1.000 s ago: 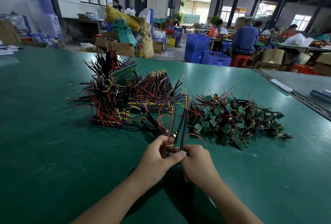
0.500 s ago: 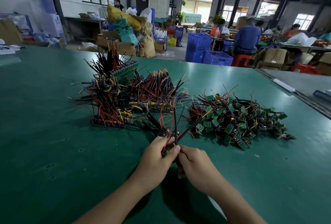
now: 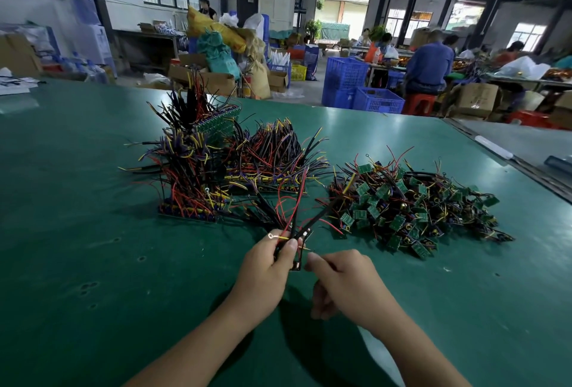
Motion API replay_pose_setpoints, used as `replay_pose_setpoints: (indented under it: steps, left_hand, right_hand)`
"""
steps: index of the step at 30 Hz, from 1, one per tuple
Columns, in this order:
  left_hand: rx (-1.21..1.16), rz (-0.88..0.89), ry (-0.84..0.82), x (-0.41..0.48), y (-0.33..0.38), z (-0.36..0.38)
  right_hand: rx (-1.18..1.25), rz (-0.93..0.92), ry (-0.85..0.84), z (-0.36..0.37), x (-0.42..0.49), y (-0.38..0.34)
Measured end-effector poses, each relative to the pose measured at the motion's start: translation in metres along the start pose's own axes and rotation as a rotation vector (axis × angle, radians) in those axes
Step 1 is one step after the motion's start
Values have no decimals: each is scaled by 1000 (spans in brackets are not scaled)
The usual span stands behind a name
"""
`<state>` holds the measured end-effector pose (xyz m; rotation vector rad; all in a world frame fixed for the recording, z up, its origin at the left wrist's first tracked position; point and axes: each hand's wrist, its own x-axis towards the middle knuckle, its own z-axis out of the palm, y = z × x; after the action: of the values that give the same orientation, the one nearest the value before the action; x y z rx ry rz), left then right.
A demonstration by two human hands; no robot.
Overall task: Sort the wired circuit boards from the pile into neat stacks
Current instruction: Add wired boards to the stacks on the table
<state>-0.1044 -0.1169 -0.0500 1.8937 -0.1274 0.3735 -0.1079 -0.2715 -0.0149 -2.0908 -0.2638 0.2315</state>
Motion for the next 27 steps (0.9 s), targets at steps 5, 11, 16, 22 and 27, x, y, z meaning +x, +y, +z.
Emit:
replay_pose_setpoints:
  steps: [5, 11, 16, 22, 27]
  left_hand:
    - [1, 10, -15, 2, 1, -4]
    - [68, 60, -109, -6, 13, -9]
    - [68, 50, -221, -7, 14, -16]
    - [103, -63, -406, 0, 6, -23]
    - [-94, -229, -450, 5, 2, -25]
  right_hand:
    - [-395, -702, 516, -7, 1, 2]
    - [-852, -863, 467, -3, 9, 10]
    - [-988, -727, 313, -2, 10, 20]
    - [-857, -667, 8, -17, 11, 14]
    - [-843, -562, -99, -16, 11, 16]
